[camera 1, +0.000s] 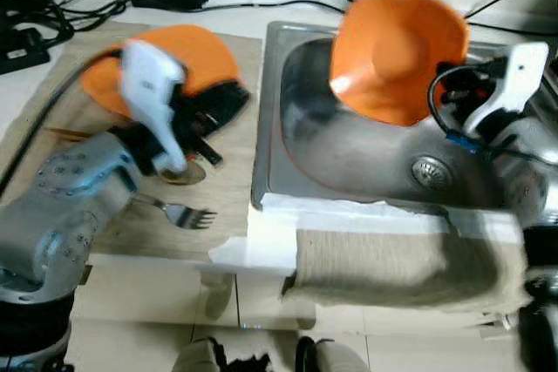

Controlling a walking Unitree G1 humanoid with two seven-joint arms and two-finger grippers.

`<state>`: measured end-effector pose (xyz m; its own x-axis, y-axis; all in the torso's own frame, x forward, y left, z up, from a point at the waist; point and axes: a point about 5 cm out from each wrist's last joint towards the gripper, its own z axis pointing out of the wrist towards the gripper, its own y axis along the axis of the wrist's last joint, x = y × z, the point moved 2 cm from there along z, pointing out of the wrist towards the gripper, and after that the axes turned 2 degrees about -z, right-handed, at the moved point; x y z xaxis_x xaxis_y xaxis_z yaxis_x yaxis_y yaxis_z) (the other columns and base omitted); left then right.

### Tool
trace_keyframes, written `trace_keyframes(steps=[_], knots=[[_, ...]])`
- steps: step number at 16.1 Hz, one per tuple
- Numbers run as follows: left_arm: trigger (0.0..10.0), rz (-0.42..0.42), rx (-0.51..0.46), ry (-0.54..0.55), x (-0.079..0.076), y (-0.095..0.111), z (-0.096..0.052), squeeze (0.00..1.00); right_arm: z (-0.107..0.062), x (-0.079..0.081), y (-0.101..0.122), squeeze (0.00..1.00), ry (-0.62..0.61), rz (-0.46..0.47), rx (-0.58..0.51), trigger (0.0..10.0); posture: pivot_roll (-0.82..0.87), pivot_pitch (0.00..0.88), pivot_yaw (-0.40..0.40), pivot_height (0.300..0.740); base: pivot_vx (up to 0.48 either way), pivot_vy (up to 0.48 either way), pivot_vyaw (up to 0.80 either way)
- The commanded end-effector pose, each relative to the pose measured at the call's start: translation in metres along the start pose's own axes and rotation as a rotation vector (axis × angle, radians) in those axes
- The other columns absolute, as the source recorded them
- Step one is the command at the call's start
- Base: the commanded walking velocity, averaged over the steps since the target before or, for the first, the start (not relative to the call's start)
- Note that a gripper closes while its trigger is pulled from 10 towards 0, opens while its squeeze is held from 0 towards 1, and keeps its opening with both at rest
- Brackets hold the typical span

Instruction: Kitchen organization

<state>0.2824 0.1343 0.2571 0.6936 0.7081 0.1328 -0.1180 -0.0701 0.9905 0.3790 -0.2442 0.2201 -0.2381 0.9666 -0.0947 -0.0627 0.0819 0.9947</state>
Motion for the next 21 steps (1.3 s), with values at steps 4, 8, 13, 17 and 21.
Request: trace_keyframes(steps=[4, 8, 13, 17, 21], knots=[[10.0, 0.01, 0.004, -0.073, -0.019, 0.006, 0.01, 0.0, 0.006, 0.005, -0.036, 0.0, 0.147, -0.051, 0.268, 0.0, -0.11, 0.143, -0.089, 0.74, 0.0, 0.0, 0.0], [10.0, 0.016, 0.014, -0.11, -0.028, 0.006, 0.014, 0.0, 0.013, 0.018, -0.049, 0.0, 0.235, -0.039, 0.344, 0.0, -0.11, 0.142, -0.091, 0.74, 0.0, 0.0, 0.0], [10.0, 0.003, 0.068, -0.159, -0.039, -0.003, 0.013, 0.0, 0.017, 0.032, -0.064, 0.0, 0.293, 0.096, 0.392, 0.0, -0.1, 0.144, -0.095, 0.74, 0.0, 0.0, 0.0], [10.0, 0.007, 0.079, -0.165, -0.041, -0.006, 0.014, 0.0, 0.012, 0.034, -0.079, 0.0, 0.317, 0.057, 0.469, 10.0, -0.1, 0.149, -0.096, 0.74, 0.0, 0.0, 0.0], [10.0, 0.007, 0.084, -0.161, -0.041, -0.005, 0.013, 0.0, 0.012, 0.028, -0.082, 1.0, 0.279, 0.071, 0.476, 10.0, -0.1, 0.154, -0.096, 0.74, 0.0, 0.0, 0.0]])
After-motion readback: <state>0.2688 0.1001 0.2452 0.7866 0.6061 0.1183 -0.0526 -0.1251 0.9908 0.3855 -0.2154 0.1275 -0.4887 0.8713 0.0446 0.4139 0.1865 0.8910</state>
